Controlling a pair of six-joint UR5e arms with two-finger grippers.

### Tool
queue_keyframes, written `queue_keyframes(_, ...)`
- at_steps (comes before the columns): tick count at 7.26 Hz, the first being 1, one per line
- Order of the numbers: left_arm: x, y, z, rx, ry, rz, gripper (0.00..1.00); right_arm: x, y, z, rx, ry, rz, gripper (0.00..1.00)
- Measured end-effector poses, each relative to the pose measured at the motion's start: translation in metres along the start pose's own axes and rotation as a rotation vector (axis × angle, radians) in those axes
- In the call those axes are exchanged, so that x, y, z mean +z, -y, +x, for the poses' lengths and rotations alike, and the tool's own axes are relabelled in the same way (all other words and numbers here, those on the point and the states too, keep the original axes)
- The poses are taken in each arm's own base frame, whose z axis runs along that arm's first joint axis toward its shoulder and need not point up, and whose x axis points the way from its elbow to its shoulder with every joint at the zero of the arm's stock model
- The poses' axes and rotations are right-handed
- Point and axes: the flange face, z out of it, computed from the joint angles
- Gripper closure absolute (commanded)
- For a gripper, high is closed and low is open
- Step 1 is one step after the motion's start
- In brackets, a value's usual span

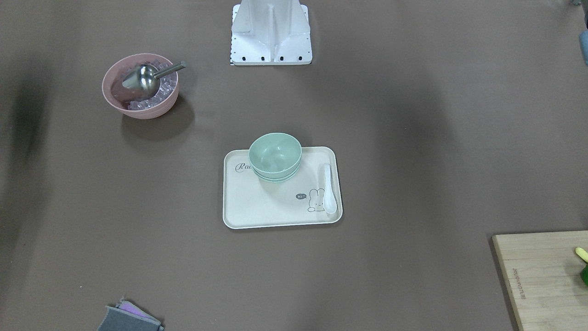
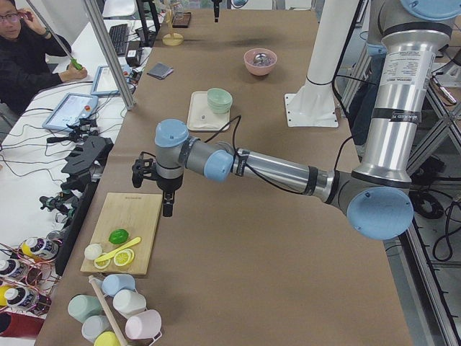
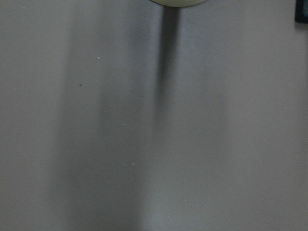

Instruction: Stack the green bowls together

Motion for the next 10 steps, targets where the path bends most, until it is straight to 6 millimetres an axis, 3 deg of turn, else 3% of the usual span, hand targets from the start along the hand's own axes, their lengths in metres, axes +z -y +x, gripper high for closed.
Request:
queue_keyframes(2, 0.018, -0.009, -0.011, -0.012, -0.064, -0.055, 0.02, -0.022, -0.014, 0.039, 0.034, 0.007, -0.043, 0.0)
queue_keyframes(3, 0.016, -0.011, -0.012, -0.027, -0.088, -0.079, 0.02, -0.033, -0.015, 0.052, 0.031, 0.001, -0.075, 0.0)
queue_keyframes(5, -0.004, -0.01, -0.02, -0.018, -0.049, -0.132, 0.02, -0.061, 0.0, 0.059, 0.009, -0.015, -0.133, 0.0)
queue_keyframes(6, -0.017, -0.011, -0.039, 0.051, -0.003, -0.151, 0.02, -0.07, 0.0, 0.063, -0.011, -0.022, -0.143, 0.0)
queue_keyframes(8, -0.021, -0.026, -0.068, 0.111, 0.038, -0.184, 0.02, -0.074, -0.004, 0.065, -0.004, -0.006, -0.149, 0.0)
queue_keyframes(10, -0.017, -0.033, -0.076, 0.112, 0.043, -0.201, 0.02, -0.072, -0.009, 0.066, 0.017, 0.013, -0.153, 0.0)
